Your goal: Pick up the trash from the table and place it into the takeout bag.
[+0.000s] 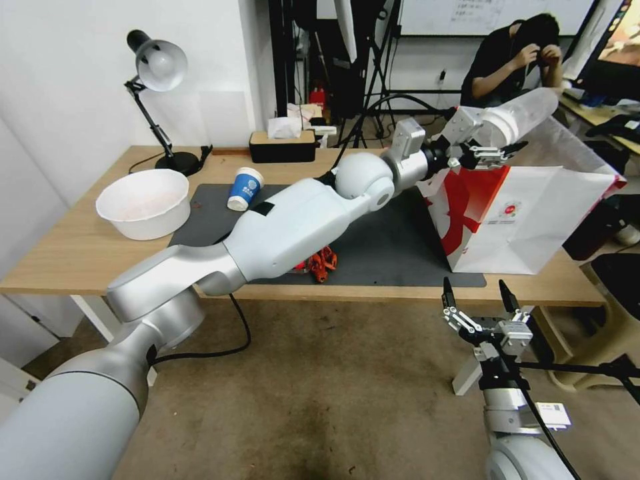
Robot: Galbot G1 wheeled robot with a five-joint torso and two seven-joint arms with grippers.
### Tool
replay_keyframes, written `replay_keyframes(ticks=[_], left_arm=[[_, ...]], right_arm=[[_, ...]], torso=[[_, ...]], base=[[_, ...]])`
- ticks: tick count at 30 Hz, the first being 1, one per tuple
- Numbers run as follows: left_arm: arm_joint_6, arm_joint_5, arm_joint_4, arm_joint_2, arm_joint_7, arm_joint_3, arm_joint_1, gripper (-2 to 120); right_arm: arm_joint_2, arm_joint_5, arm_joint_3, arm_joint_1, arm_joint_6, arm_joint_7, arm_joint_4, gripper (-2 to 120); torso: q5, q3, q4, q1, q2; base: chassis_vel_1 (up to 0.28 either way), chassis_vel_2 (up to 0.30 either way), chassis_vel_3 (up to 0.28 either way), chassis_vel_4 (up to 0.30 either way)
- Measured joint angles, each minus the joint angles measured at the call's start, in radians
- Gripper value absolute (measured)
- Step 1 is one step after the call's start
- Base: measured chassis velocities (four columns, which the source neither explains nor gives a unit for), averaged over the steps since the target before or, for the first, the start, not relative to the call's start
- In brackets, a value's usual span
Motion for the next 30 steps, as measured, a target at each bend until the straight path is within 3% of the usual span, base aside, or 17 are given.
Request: replay_keyframes(ticks=[3,17,24,30], left_arm=[[0.002,0.0,-0.004,0.002,0.0,0.001,-0.004,97],[0.004,-0.003,-0.039,0.022,-0.016,-0.021,0.015,100],[0.009,0.011,-0.156,0.114,-0.058,-0.081,0.116,100],[0.038,0.093,-0.298,0.24,-0.108,-0.214,0.294,100]], right_arm=[[-0.002,0.002,-0.002,0.003,0.0,-0.001,-0.002,100],[-0.003,0.003,-0.005,0.003,-0.002,-0.002,-0.002,100],[-0.002,0.002,-0.006,0.0,-0.003,-0.003,0.0,100],[0.006,-0.007,-0.02,0.0,-0.003,-0.003,-0.007,100]], torso=[[0.0,0.0,-0.0001,0.0,0.0],[0.0,0.0,-0.0003,0.0,0.0],[-0.0002,0.0,-0.0001,0.0,0.0],[-0.0005,0.0,-0.0003,0.0,0.0]], base=[[0.0,0.0,0.0,0.0],[0.0,0.0,0.0,0.0],[0.0,0.0,0.0,0.0],[0.0,0.0,0.0,0.0]])
